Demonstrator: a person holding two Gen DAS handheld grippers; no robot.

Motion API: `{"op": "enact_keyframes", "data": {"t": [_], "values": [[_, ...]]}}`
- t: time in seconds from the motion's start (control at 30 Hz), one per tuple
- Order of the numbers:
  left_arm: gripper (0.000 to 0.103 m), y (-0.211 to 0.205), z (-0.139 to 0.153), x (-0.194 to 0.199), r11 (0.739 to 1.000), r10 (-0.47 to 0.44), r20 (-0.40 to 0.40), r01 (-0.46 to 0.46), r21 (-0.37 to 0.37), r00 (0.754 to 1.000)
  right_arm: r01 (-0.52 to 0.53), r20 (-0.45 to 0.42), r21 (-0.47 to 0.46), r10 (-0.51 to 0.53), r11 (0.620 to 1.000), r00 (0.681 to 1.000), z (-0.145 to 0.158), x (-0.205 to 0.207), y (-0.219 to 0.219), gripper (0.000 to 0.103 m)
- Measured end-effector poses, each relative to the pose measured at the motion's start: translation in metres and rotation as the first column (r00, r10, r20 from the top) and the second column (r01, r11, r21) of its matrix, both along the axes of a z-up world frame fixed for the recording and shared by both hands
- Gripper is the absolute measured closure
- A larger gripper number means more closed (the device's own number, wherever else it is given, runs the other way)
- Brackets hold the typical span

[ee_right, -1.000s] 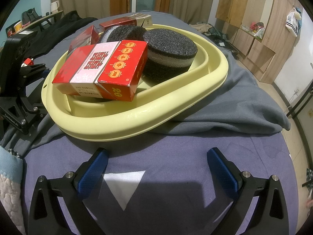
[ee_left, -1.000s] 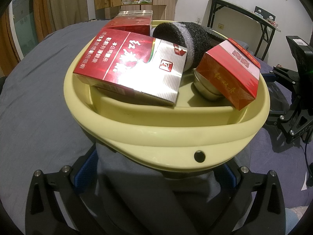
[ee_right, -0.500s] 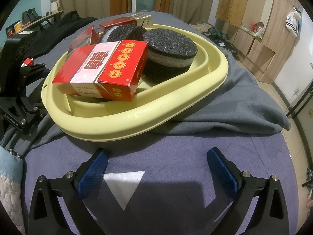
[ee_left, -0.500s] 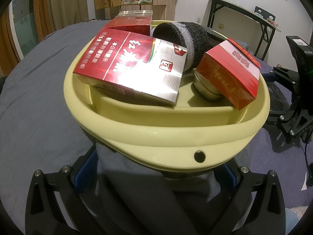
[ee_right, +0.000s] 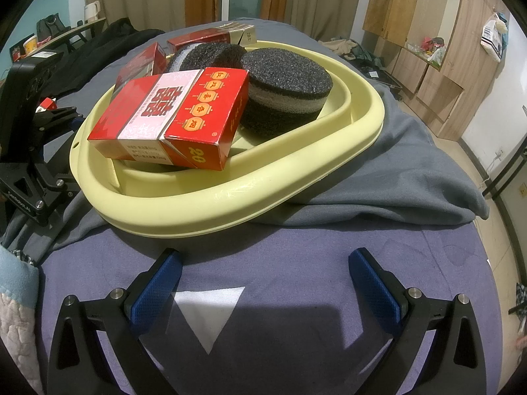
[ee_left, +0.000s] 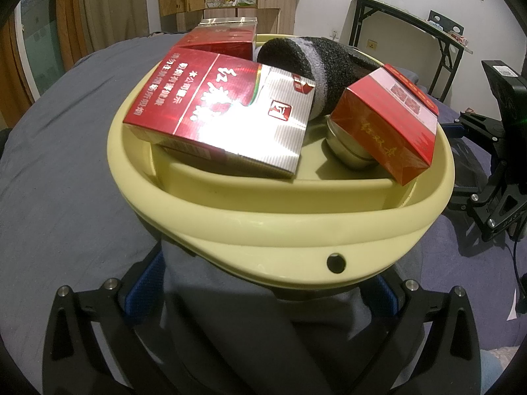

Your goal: Organize rigid objects

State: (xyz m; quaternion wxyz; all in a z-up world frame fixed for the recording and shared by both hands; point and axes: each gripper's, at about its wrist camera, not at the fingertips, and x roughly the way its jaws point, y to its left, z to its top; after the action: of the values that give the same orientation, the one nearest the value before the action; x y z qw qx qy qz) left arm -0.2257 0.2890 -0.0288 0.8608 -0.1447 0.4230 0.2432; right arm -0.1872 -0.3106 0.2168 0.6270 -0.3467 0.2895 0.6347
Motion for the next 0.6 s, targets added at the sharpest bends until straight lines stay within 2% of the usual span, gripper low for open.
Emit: {"op": "enact_keyframes", "data": {"t": [0.6], "values": [[0.0, 0.0001, 0.0001, -0.0001, 1.0, 0.0, 0.0, 0.0, 0.0, 1.0, 0.0, 0.0, 0.0, 0.0, 1.0, 1.0, 0.0, -0.0001, -0.0002, 0.0]]}}
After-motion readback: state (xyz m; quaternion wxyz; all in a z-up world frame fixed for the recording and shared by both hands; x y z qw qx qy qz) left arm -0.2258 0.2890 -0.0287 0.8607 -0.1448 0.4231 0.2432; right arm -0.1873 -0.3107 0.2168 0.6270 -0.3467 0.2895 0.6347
